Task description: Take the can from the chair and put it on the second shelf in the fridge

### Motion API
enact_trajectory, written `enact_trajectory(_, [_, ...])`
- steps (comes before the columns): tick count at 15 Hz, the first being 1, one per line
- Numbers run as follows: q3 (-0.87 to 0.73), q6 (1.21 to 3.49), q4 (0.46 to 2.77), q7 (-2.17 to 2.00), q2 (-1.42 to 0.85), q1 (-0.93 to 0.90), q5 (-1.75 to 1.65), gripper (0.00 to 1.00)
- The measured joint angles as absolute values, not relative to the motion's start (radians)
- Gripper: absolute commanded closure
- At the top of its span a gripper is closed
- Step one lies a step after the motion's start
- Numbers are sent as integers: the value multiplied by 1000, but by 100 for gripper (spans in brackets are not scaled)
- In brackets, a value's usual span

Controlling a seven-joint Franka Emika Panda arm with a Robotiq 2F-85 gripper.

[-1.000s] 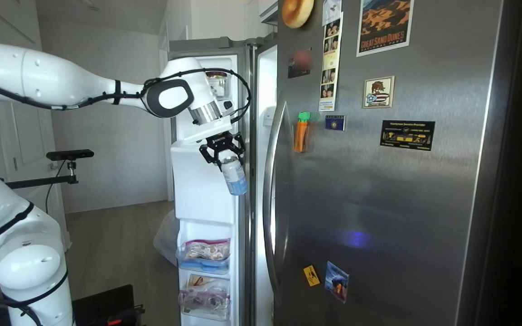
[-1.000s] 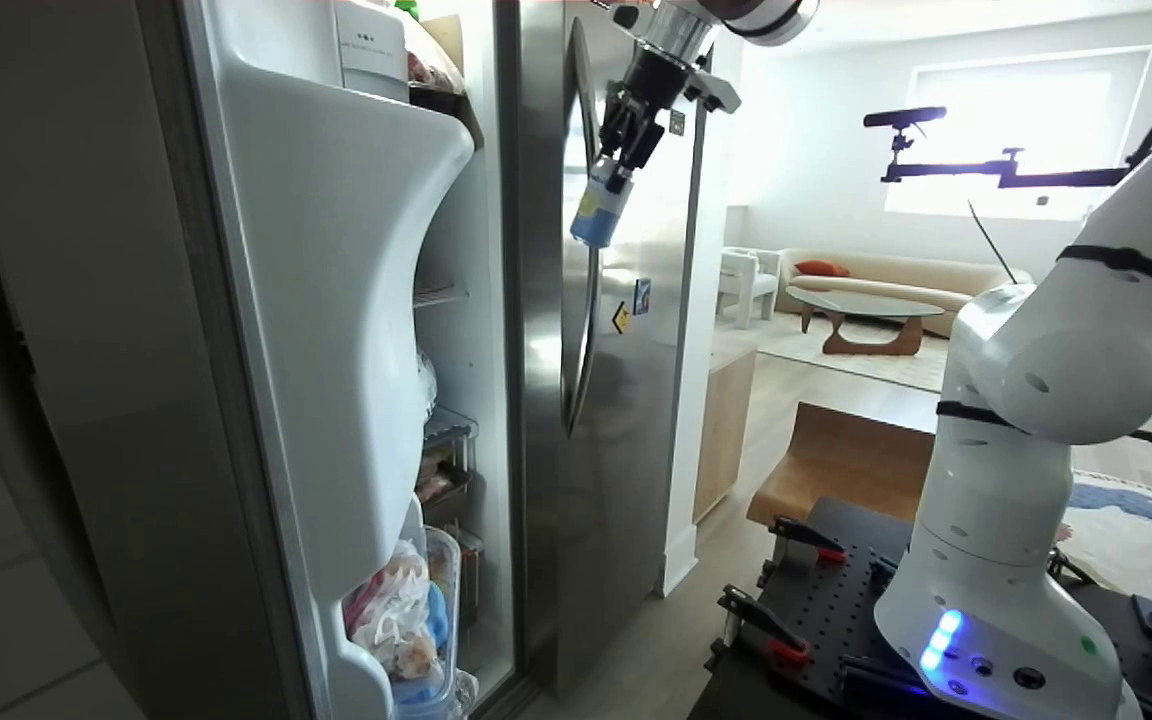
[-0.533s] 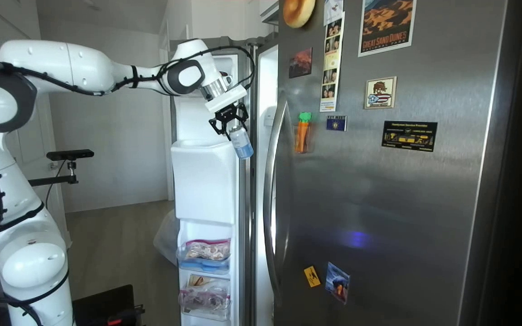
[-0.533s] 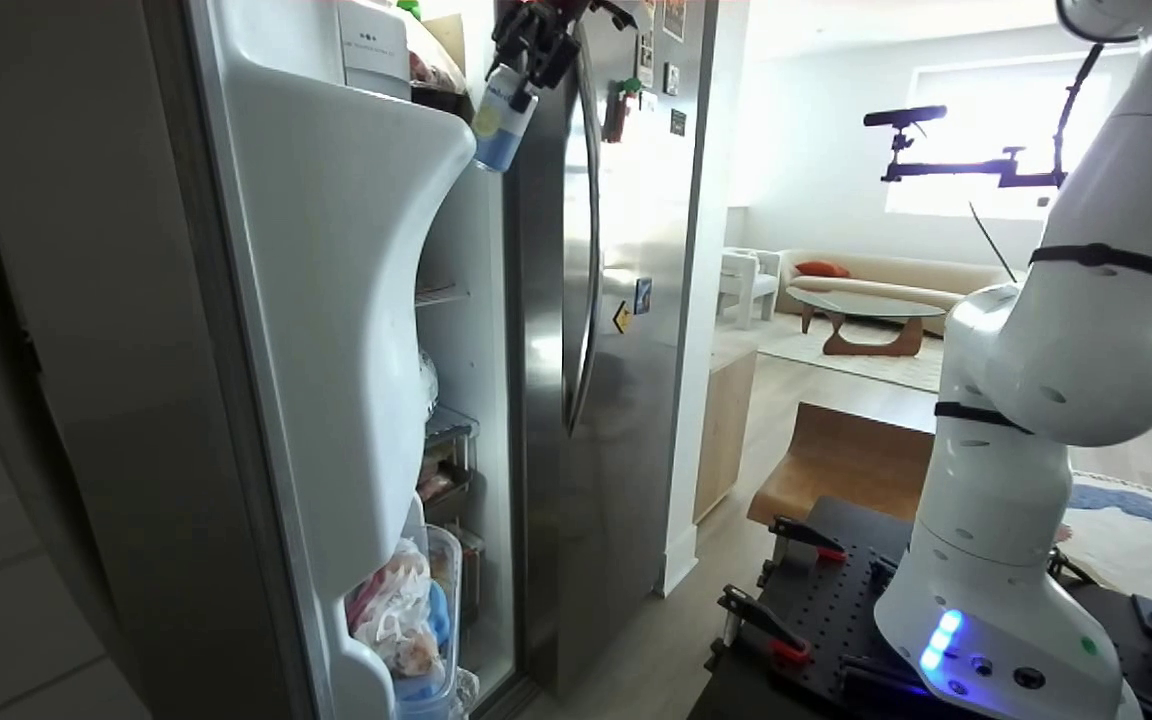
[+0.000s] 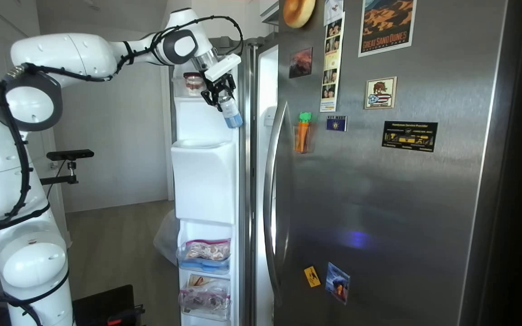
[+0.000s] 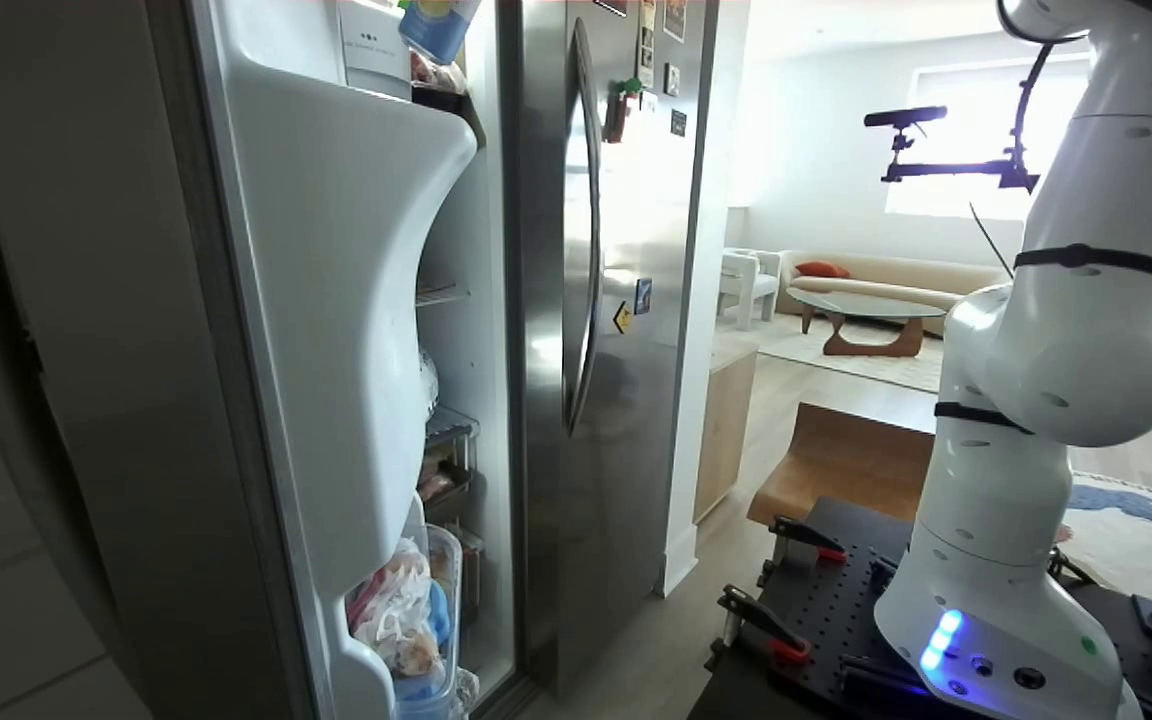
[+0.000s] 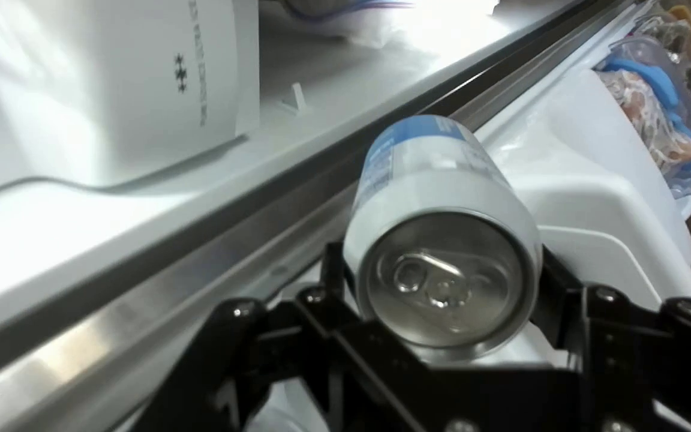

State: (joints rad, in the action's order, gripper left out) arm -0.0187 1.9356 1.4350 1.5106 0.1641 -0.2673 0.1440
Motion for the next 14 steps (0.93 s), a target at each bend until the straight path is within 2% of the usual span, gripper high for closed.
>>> enact_trajectory(7, [49,1686,1205,1568,85,-271,230,53])
enact_trajectory(14, [56,1547,1078,1570,-1,-300,277,53])
